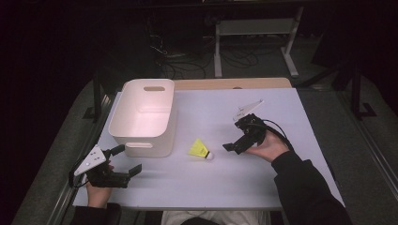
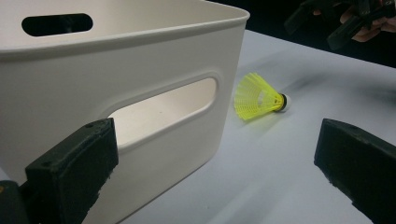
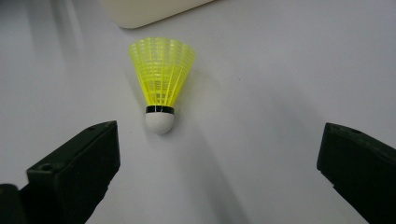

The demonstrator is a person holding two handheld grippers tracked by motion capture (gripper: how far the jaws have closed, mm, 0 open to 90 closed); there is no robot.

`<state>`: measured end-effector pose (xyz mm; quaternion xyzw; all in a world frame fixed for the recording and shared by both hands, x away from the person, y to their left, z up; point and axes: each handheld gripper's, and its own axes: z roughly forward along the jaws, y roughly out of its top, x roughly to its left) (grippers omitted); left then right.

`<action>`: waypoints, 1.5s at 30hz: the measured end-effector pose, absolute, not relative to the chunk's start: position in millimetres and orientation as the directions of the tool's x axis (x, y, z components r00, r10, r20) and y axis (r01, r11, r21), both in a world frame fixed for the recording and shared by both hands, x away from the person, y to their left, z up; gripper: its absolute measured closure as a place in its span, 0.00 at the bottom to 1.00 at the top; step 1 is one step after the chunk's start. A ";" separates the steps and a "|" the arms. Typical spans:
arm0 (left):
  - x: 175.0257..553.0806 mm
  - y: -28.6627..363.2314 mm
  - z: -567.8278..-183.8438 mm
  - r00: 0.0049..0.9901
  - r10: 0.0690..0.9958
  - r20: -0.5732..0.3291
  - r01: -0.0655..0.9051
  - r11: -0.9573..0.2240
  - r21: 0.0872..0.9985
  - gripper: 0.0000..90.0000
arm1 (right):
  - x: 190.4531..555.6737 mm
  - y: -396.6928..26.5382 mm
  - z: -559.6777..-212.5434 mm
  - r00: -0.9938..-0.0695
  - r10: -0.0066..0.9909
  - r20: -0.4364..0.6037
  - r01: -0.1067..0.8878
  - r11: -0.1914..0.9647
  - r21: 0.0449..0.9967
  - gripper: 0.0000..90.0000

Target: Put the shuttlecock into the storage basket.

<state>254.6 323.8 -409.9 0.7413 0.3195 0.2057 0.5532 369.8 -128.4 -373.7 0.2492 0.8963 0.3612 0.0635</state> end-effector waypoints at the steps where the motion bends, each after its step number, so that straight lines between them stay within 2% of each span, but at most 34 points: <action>1: 254.6 323.7 -409.9 0.711 0.701 -0.049 0.246 -0.184 0.952 0.00 | 369.9 -127.4 -374.5 -0.870 0.490 0.064 0.398 0.617 0.679 0.00; 45: 255.2 323.2 -410.1 0.715 0.697 -0.051 0.247 -0.184 0.951 0.00 | 374.7 -79.0 -413.7 -0.914 0.397 0.081 0.361 0.707 0.608 0.00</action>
